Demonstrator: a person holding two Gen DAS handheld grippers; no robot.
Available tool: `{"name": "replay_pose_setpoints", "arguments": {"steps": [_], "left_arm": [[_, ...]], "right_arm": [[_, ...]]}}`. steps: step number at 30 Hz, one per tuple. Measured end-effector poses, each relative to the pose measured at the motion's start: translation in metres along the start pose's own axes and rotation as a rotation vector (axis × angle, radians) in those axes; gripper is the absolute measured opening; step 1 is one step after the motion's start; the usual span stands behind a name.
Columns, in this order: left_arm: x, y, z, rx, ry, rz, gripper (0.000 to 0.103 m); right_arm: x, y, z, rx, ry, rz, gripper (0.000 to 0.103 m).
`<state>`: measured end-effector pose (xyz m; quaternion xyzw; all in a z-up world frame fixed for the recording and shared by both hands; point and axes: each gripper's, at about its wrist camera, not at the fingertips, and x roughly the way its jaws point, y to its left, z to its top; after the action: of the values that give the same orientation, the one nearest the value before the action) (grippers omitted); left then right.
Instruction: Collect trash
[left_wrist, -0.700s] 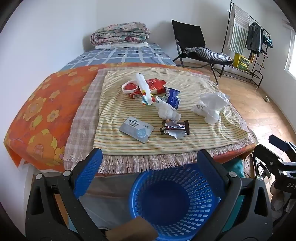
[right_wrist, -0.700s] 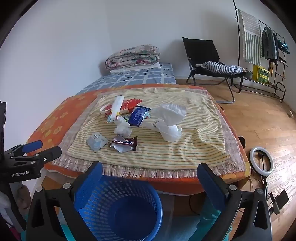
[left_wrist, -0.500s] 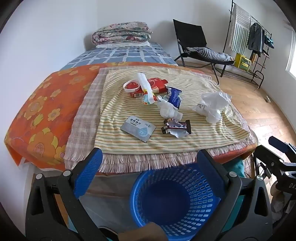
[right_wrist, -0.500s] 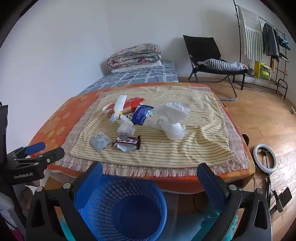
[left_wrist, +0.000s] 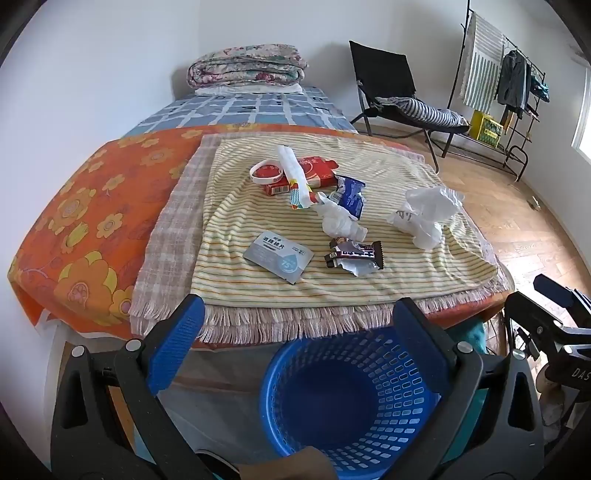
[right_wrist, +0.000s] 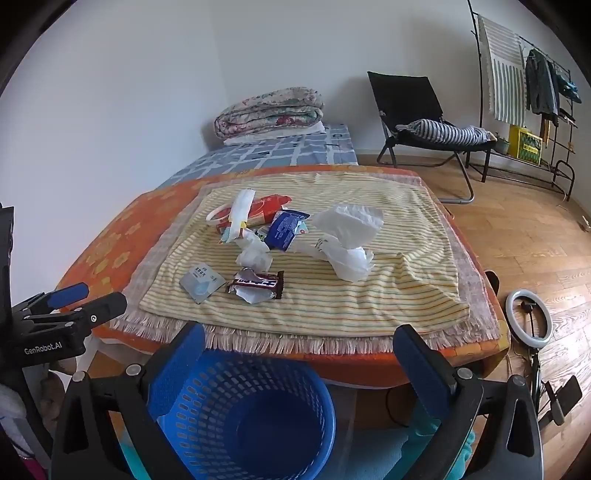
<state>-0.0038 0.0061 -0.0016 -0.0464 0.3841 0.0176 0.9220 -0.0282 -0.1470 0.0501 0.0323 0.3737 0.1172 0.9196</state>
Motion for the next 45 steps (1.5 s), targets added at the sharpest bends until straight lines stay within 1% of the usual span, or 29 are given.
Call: {"name": "replay_pose_setpoints", "arguments": {"steps": [45], "left_arm": [[0.0013, 0.0023, 0.0003, -0.010, 0.002, -0.005, 0.103]], "right_arm": [[0.0063, 0.0039, -0.0025, 0.005, 0.025, 0.010, 0.103]]}}
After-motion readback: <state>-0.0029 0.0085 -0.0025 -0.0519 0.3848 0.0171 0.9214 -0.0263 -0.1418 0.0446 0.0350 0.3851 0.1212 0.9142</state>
